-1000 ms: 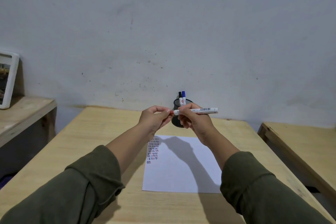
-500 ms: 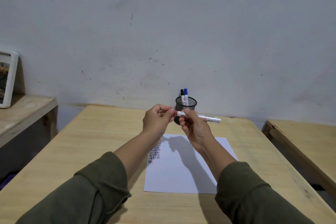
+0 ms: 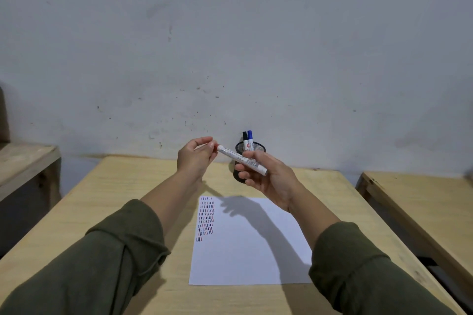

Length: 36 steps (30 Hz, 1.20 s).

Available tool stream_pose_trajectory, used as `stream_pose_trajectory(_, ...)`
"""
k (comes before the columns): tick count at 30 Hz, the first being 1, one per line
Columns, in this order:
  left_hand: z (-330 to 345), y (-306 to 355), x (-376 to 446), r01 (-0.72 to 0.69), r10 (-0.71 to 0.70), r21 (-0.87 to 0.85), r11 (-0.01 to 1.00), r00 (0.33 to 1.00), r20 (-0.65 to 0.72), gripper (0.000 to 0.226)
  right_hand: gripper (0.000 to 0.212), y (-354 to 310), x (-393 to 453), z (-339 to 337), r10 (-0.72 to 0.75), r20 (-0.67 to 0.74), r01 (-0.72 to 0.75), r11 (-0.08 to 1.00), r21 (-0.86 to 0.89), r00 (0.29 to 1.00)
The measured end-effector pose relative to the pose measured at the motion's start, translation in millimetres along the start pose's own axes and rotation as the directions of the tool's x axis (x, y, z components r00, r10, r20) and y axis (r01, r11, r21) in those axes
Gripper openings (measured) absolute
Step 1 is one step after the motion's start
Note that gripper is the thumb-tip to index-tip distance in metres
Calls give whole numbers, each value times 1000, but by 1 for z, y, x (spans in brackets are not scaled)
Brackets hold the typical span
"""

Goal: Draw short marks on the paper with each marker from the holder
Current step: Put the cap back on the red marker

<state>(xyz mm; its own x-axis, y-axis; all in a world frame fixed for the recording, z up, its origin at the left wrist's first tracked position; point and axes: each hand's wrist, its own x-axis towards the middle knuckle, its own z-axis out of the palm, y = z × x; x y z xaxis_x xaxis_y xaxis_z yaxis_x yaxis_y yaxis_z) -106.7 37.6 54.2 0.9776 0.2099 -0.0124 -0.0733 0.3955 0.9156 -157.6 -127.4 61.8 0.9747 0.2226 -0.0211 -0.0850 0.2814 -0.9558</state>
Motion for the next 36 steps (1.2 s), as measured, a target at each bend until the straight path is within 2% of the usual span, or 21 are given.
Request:
stream_pose_trajectory(2, 9, 3, 4, -30, 29, 12, 999, 998, 52, 10, 18, -2, 5, -1, 7, 36, -4, 998, -64, 999)
stream_pose_trajectory(3, 14, 5, 5, -50, 47, 34, 998, 995, 91, 9, 20, -2, 9, -2, 12, 54, -8, 996, -86, 998)
stream_pose_trajectory(7, 31, 4, 17, -131, 80, 207, 970, 969, 235, 10, 50, -8, 28, -7, -21, 73, 33, 985, -168, 997)
stream_pose_trajectory(9, 36, 0, 28, -149, 84, 291, 945, 971, 224, 10, 65, -12, 38, -13, -44, 65, 56, 980, -188, 997)
stream_pose_trajectory(12, 40, -9, 42, -202, 127, 537, 819, 977, 174, 19, 85, -21, 57, -25, -106, 5, 104, 961, -257, 994)
stream_pose_trajectory(15, 43, -18, 52, -241, 105, 703, 669, 967, 232, 36, 92, -31, 81, -33, -223, -112, 154, 886, -437, 968)
stream_pose_trajectory(18, 46, -31, 64, -261, 59, 796, 545, 960, 275, 47, 91, -39, 105, -38, -355, -165, 186, 766, -616, 920)
stream_pose_trajectory(21, 49, -38, 73, -265, 30, 827, 496, 957, 289, 53, 82, -40, 124, -38, -445, -185, 181, 660, -729, 876)
stream_pose_trajectory(23, 50, -43, 78, -260, 8, 838, 480, 956, 293, 55, 77, -35, 134, -38, -464, -164, 174, 603, -778, 871)
stream_pose_trajectory(30, 45, -55, 89, -246, -30, 839, 486, 954, 298, 56, 67, -6, 155, -48, -391, -94, 118, 484, -867, 916)
stream_pose_trajectory(36, 46, -60, 89, -260, -18, 814, 519, 949, 315, 50, 60, 8, 163, -55, -301, -67, 86, 468, -880, 951)
